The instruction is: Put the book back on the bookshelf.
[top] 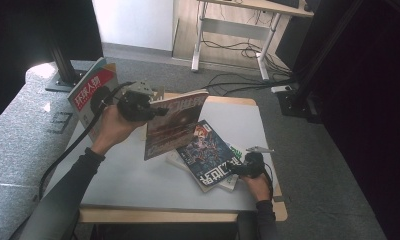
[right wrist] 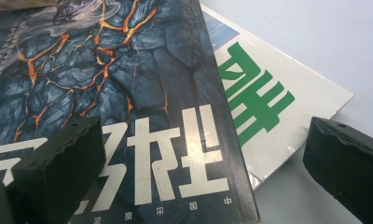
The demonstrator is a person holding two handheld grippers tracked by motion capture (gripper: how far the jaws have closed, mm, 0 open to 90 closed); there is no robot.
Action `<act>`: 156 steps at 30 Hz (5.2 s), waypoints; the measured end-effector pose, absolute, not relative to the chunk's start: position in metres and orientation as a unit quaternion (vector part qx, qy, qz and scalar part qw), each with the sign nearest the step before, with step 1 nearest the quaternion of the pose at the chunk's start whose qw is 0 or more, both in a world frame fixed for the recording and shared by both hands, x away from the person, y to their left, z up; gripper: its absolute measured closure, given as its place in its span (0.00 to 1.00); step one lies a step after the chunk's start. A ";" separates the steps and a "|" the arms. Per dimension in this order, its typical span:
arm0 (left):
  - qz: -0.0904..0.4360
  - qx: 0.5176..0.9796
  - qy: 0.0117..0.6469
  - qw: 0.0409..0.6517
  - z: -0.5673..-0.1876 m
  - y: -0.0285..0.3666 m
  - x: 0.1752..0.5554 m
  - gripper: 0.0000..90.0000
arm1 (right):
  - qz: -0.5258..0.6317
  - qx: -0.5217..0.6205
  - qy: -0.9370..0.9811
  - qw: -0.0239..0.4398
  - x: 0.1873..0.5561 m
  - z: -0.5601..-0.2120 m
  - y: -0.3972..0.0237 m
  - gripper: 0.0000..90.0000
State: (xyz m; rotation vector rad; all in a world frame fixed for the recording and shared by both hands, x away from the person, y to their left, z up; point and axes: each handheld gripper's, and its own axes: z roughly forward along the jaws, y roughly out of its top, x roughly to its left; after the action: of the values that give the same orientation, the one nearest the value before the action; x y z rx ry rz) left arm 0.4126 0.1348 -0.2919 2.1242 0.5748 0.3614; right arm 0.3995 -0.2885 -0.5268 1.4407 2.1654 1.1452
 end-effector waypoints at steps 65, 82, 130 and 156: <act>0.242 0.761 0.419 0.431 -0.279 0.263 0.415 0.94 | 0.422 0.509 0.737 0.140 0.397 -0.533 -0.294 0.00; 0.273 0.737 0.436 0.438 -0.298 0.239 0.446 0.94 | 0.423 0.509 0.737 0.140 0.397 -0.533 -0.294 0.00; 0.235 0.782 0.455 0.356 -0.312 0.238 0.459 0.81 | 0.428 0.509 0.733 0.141 0.397 -0.534 -0.294 0.00; 0.253 0.728 0.500 0.396 -0.312 0.229 0.479 0.94 | 0.428 0.509 0.733 0.141 0.397 -0.534 -0.295 0.00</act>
State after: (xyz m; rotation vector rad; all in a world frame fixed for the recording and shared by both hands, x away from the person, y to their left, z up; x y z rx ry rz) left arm 0.4790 0.2288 -0.3120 1.8452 1.2666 0.6405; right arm 0.3969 -0.2945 -0.5345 1.4681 2.1174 1.2363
